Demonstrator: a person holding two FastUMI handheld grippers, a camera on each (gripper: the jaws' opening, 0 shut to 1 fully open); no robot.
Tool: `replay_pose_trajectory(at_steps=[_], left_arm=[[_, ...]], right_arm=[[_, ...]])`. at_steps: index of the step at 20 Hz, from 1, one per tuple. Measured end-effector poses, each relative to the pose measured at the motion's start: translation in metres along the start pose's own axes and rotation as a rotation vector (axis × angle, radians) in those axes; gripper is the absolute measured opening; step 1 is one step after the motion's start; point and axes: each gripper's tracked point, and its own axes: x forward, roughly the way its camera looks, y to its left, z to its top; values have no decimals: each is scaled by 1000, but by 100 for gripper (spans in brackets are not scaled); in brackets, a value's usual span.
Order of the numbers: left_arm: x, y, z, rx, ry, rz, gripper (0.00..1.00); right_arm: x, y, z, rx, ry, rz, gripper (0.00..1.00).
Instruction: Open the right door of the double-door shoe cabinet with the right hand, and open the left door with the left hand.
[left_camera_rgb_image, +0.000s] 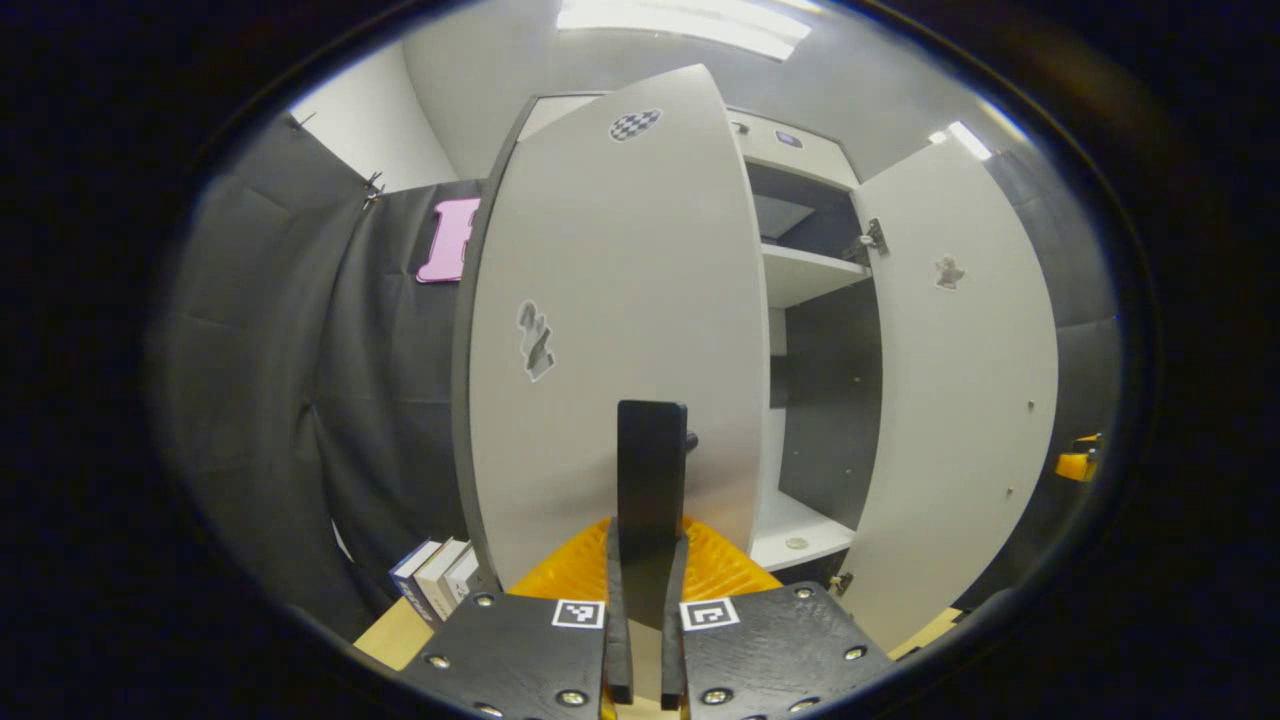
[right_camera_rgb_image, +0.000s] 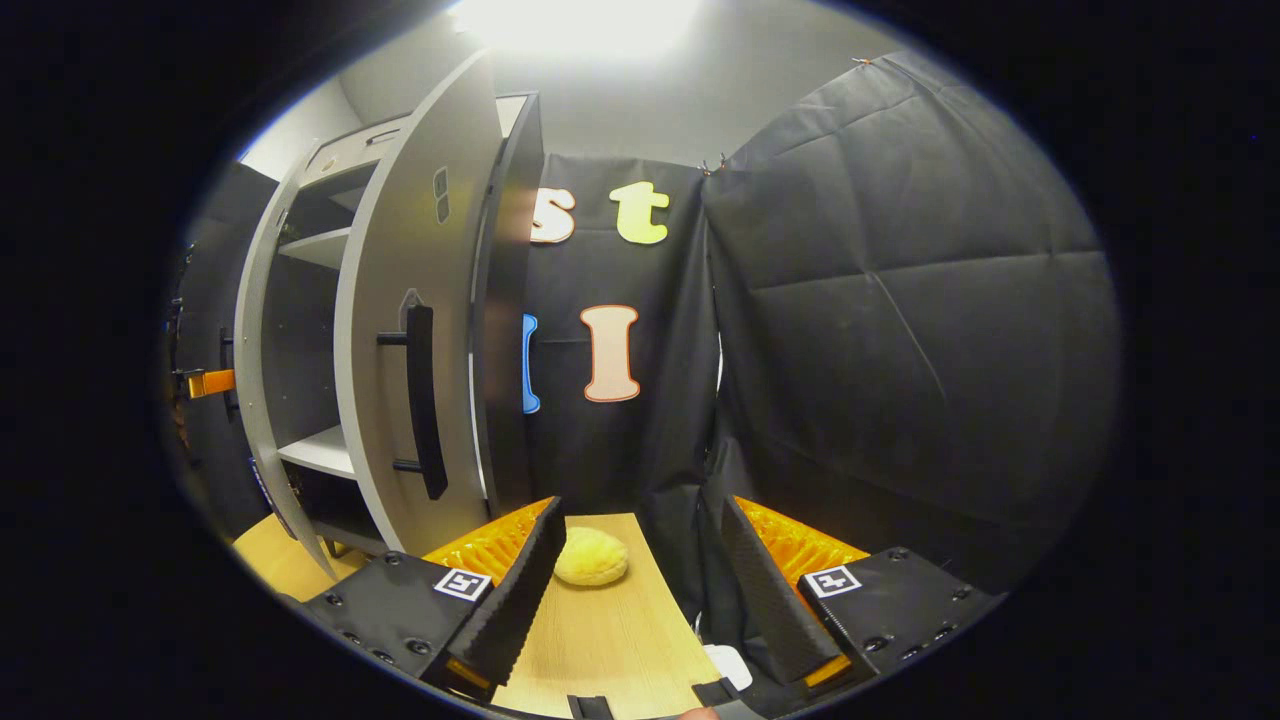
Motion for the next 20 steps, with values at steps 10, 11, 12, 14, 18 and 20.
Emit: replay_pose_trajectory(at_steps=[10, 11, 12, 14, 18, 20], left_arm=[[-2, 12, 2, 21, -10, 40, 12], [-1, 14, 1, 22, -9, 38, 14], [-1, 12, 1, 14, -12, 35, 14], [-2, 10, 3, 2, -14, 34, 14], [-2, 13, 3, 2, -20, 39, 14], [-1, 10, 4, -16, -22, 34, 12]], right_arm=[[-4, 20, 2, 8, -3, 23, 98], [-4, 22, 1, 7, -1, 26, 98], [-6, 24, 1, 6, 2, 26, 98], [-11, 27, 2, -6, -1, 24, 100], [-19, 33, 6, -16, -7, 14, 98], [-24, 38, 4, -12, -5, 11, 92]])
